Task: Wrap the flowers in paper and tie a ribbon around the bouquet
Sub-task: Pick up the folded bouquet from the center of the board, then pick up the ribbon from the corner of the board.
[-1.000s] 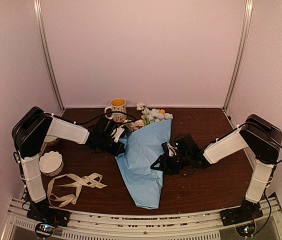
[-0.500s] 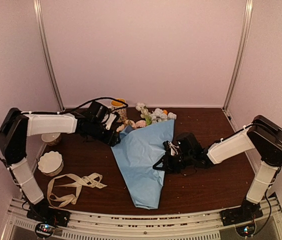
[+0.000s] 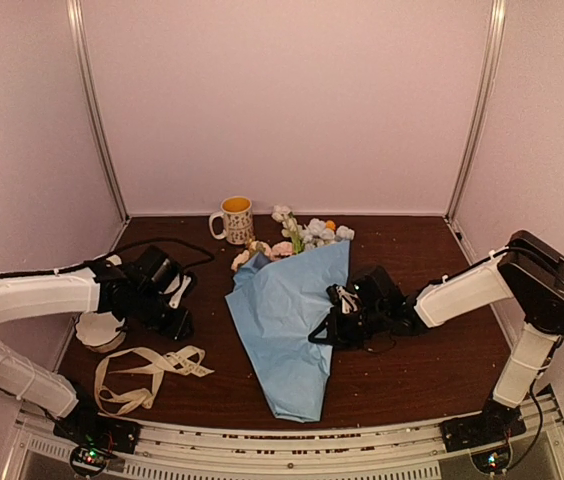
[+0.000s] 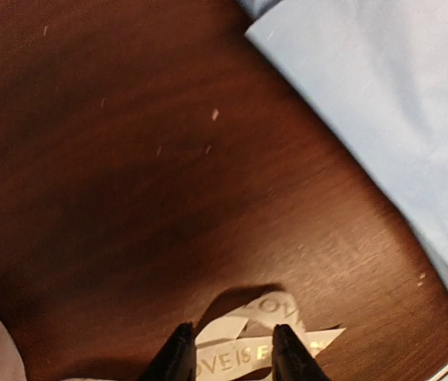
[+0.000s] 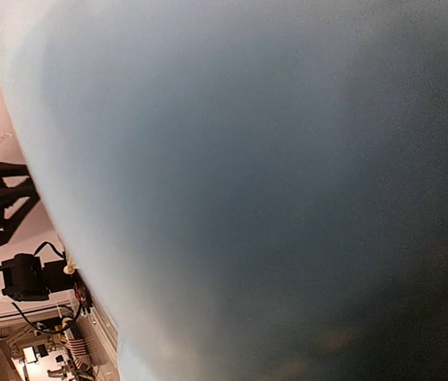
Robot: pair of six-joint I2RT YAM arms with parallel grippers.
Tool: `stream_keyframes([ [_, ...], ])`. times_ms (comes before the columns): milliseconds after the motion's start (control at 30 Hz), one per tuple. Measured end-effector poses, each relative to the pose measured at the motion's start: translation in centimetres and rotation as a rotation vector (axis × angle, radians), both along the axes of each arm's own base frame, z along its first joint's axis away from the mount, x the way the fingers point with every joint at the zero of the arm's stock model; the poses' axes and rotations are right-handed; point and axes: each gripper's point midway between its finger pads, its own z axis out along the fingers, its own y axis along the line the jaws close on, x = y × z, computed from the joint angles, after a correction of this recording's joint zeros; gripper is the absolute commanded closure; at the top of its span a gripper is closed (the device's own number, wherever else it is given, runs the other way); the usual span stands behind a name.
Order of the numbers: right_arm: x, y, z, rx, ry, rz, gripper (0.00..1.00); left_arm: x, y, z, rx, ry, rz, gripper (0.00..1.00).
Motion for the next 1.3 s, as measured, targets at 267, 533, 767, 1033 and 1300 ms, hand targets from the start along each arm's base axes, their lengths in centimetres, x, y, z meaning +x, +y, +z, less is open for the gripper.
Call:
stream_keyframes([
  [267, -0.1, -0.1, 0.1, -0.026, -0.007, 0.005, 1.00, -4.1, 5.1, -4.2, 0.023, 0.090, 0.267, 0.64],
  [533, -0.3, -0.3, -0.1, -0.042, -0.010, 0.008, 1.00, -3.6, 5.4, -5.0, 0.006, 0.106, 0.403, 0.64],
  [767, -0.3, -0.4, -0.2, -0.050, -0.012, 0.009, 1.00, -4.3, 3.7, -4.9, -0.042, 0.096, 0.394, 0.52],
  [1033, -0.3, -0.4, -0.2, -0.050, -0.013, 0.009, 1.00, -4.3, 3.8, -6.0, 0.054, 0.108, 0.389, 0.50],
  [1300, -0.3, -0.3, -0.2, -0.049, -0.013, 0.010, 1.00, -4.5, 4.7, -7.0, 0.133, 0.125, 0.394, 0.79],
])
